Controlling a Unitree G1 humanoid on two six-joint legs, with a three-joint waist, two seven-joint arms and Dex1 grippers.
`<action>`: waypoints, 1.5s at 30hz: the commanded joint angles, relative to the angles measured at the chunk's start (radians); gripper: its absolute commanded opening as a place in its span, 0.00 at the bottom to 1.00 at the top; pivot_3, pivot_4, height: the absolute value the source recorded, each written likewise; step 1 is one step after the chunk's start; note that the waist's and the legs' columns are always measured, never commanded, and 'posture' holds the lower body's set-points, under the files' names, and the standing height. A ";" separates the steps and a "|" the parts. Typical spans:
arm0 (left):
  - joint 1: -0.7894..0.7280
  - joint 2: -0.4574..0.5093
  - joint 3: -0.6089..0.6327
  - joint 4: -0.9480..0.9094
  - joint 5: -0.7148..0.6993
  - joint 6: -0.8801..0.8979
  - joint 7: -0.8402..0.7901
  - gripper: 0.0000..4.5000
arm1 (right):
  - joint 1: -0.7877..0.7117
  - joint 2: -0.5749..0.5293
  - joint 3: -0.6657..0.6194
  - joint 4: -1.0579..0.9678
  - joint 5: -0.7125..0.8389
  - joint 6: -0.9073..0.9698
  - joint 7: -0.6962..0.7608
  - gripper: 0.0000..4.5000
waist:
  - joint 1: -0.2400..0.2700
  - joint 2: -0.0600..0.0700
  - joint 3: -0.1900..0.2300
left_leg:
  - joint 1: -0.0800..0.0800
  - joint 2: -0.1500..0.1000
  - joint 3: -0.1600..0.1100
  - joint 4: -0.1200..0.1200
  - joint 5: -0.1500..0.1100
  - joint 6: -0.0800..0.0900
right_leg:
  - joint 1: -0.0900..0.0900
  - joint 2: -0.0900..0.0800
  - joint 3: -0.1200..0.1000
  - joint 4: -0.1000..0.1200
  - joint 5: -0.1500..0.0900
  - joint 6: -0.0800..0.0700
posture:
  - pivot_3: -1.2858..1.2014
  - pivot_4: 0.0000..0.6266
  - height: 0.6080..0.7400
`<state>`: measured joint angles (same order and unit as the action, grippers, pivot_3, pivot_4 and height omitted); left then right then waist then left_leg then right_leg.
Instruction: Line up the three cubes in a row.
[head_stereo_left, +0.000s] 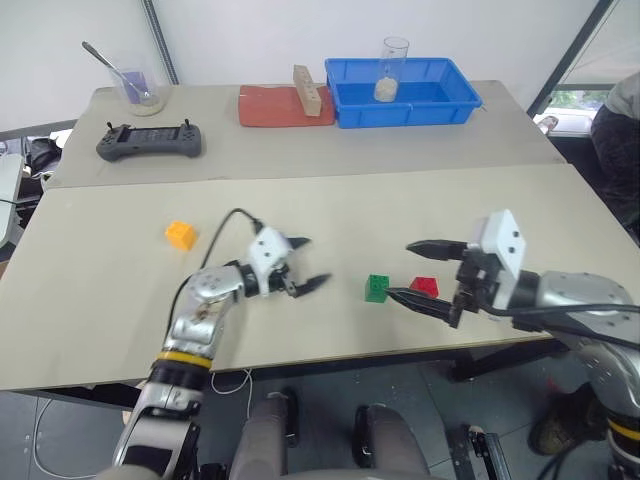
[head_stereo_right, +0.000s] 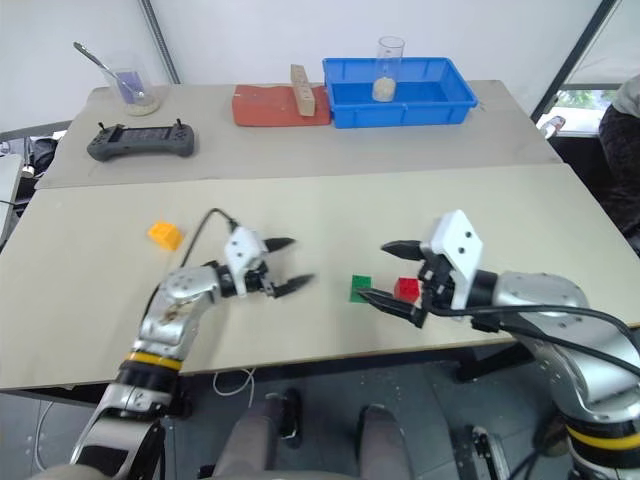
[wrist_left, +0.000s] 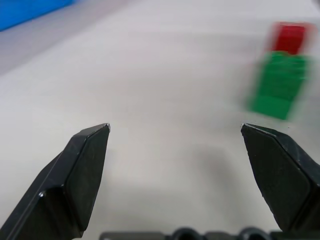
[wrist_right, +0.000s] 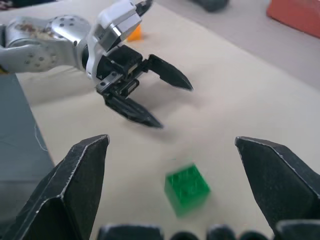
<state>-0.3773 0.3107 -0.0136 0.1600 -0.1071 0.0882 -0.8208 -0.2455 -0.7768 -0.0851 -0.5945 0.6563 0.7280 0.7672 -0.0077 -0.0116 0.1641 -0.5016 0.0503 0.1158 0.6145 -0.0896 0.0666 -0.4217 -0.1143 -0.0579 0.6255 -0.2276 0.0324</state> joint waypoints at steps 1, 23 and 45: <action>0.077 -0.001 0.146 -0.109 0.006 0.001 0.227 0.99 | -0.066 0.029 0.035 0.005 0.003 0.000 -0.014 1.00 | 0.005 0.000 0.000 | 0.000 0.000 0.000 0.000 0.000 0.000 | 0.000 -0.001 0.000 0.000 0.000 0.000 | 0.52 0.24 1.00; -0.078 0.223 0.310 0.315 -0.081 -0.078 0.244 0.99 | -0.129 0.056 0.061 -0.006 0.019 0.044 -0.033 1.00 | 0.042 -0.002 -0.001 | -0.003 0.001 0.022 -0.008 0.000 0.000 | -0.015 -0.016 -0.009 -0.002 0.012 0.001 | 0.52 0.24 1.00; -0.194 0.216 0.144 0.317 -0.118 -0.062 -0.100 0.30 | -0.134 0.059 -0.051 -0.114 0.141 0.084 -0.113 1.00 | 0.053 -0.003 -0.001 | -0.009 0.003 0.026 -0.013 0.000 -0.001 | -0.020 -0.017 -0.012 -0.016 0.024 0.001 | 0.52 0.24 1.00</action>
<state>-0.5714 0.5318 0.1638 0.5788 -0.1960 0.0049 -0.8731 -0.3590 -0.7108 -0.0821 -0.6573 0.7567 0.8062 0.6671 0.0455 -0.0146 0.1626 -0.5108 0.0528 0.1423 0.6021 -0.0898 0.0661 -0.4419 -0.1315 -0.0694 0.6098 -0.2037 0.0336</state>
